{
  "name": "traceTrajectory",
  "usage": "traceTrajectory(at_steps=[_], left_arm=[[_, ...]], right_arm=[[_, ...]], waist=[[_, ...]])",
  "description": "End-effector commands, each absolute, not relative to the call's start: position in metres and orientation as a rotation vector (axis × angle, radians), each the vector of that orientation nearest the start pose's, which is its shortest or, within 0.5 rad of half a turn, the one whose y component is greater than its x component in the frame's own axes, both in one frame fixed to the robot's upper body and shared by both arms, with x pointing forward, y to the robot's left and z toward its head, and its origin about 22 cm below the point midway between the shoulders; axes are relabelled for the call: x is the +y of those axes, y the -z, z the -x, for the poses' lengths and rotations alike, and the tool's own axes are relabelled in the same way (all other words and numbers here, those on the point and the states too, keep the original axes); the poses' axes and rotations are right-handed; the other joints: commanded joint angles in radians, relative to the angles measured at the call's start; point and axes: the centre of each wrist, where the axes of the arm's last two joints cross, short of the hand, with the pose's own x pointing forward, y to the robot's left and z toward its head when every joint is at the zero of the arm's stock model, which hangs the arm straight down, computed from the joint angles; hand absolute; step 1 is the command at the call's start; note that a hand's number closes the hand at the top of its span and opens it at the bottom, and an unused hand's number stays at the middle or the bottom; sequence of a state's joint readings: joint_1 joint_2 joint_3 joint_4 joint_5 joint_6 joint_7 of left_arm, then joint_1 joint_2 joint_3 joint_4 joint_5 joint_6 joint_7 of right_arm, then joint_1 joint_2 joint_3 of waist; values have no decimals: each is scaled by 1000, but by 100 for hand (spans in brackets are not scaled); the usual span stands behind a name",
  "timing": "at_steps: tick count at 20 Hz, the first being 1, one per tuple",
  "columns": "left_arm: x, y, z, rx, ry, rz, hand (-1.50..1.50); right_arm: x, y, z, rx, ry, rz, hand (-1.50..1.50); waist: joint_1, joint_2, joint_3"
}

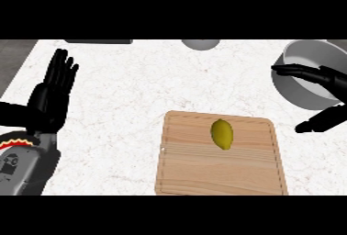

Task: Pick the lemon from the cutting board and place it in the pot

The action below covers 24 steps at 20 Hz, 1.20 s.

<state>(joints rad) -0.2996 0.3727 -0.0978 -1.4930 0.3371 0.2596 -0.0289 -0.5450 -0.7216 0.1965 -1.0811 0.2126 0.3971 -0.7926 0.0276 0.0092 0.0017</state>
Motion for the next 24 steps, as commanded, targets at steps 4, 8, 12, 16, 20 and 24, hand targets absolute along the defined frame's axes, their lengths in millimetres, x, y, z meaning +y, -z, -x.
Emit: traceTrajectory(at_steps=[4,8,12,16,20,24], left_arm=[[265,-80,-309,-1755,-49,-86,0],[273,-77,-304,-1770,-45,-125,0],[260,-85,-304,-1766,-40,-106,0],[267,-87,-304,-1753,-31,-88,0],[272,-78,-300,-1755,-52,-91,0],[269,-67,-307,-1759,-38,-116,0]], right_arm=[[-320,-128,-367,-1753,-1638,-26,-150],[-278,-135,-359,-1715,-1666,17,-150],[-254,-116,-368,-1597,-1711,37,-150],[-252,-96,-362,-1526,-1695,40,-150],[-263,-100,-352,-1484,-1735,11,-150],[-228,-86,-344,-1535,-1740,-8,-150]], waist=[[-16,-8,-2],[-28,-11,-2],[-19,-9,-2],[-23,-9,-2],[-27,-10,-2],[-29,-10,-2]])
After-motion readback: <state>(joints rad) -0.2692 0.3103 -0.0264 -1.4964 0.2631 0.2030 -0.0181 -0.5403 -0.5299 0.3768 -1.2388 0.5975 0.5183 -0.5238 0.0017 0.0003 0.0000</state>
